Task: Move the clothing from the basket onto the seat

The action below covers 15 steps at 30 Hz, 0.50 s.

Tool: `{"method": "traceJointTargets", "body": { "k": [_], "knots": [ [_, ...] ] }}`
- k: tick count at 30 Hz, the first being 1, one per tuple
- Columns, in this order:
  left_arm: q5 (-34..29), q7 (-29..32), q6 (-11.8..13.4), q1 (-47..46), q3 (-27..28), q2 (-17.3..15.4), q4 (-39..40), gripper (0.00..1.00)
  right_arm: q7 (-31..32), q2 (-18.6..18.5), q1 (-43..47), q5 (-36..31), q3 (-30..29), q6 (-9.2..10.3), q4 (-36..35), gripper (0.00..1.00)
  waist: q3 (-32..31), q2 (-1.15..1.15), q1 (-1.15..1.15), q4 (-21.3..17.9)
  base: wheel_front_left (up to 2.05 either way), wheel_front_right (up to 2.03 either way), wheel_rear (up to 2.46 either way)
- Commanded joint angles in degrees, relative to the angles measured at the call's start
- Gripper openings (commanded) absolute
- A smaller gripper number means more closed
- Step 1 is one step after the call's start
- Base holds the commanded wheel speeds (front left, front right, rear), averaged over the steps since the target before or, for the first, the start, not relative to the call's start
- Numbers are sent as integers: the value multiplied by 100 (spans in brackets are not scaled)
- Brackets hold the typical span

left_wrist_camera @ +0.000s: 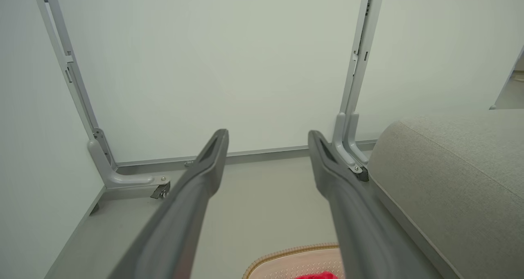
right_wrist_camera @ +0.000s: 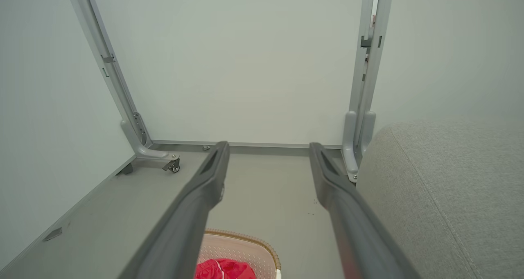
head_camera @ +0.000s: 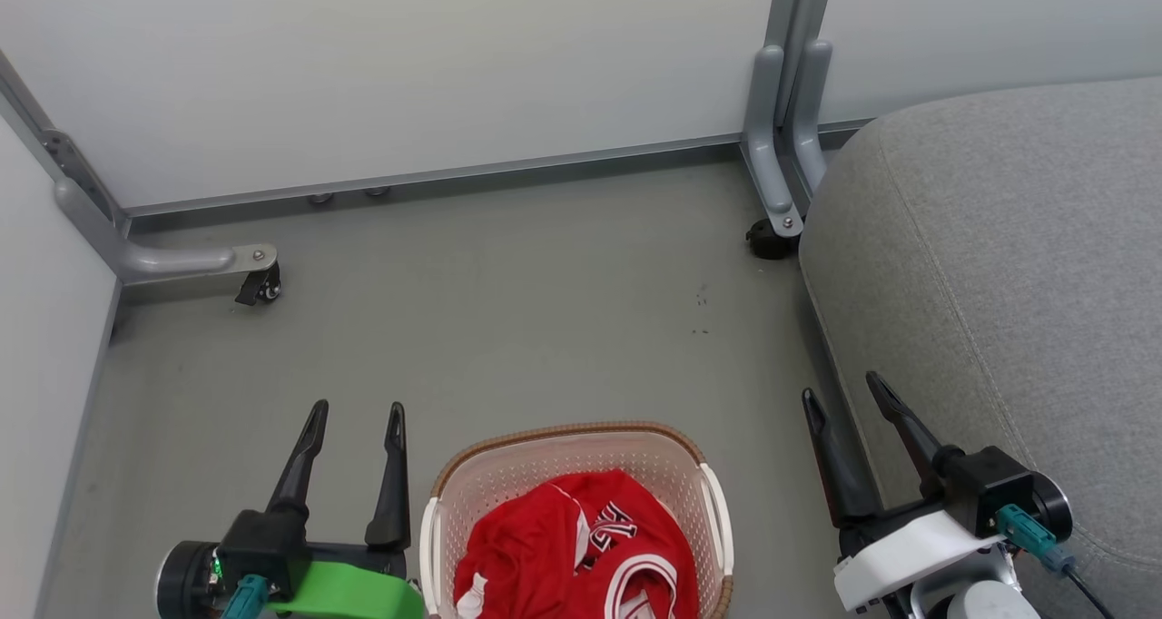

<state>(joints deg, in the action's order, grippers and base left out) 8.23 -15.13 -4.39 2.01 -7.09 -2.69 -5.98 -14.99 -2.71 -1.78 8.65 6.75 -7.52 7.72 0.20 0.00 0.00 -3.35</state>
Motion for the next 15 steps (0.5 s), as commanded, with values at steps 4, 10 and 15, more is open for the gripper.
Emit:
{"method": "traceJointTargets", "body": {
  "k": [4, 10, 15],
  "knots": [
    [-49, -3, -48, -25, -96, -36, -125, 100, -29, -32, 17, 37, -44, 6, -22, 100, 77, 0, 0, -15, 0, 0, 0],
    [-124, -3, -116, -298, -385, -34, -392, 100, -29, -32, -100, -15, -158, 6, -99, 100, 441, 0, 0, -9, 0, 0, 0],
    [-186, -3, -225, -853, -769, -33, -875, 100, -29, -32, -387, 11, -316, 6, -247, 100, 1142, 0, 0, 58, 0, 0, 0]
  ]
}}
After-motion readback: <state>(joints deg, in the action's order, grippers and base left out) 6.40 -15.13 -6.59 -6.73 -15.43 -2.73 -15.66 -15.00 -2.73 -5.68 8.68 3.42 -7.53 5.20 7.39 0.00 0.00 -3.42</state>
